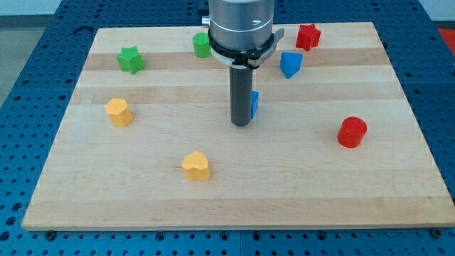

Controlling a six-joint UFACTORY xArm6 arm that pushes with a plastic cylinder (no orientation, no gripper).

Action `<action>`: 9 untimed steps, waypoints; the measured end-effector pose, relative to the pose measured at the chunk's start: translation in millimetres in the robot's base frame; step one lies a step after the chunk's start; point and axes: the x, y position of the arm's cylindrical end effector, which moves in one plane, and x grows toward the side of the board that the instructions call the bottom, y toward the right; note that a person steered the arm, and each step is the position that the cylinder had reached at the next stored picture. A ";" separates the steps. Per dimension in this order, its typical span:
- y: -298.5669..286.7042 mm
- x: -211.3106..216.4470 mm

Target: Push the blue triangle to the right a bit

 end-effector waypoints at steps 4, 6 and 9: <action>-19.9 62.0; -57.5 44.2; -75.1 31.0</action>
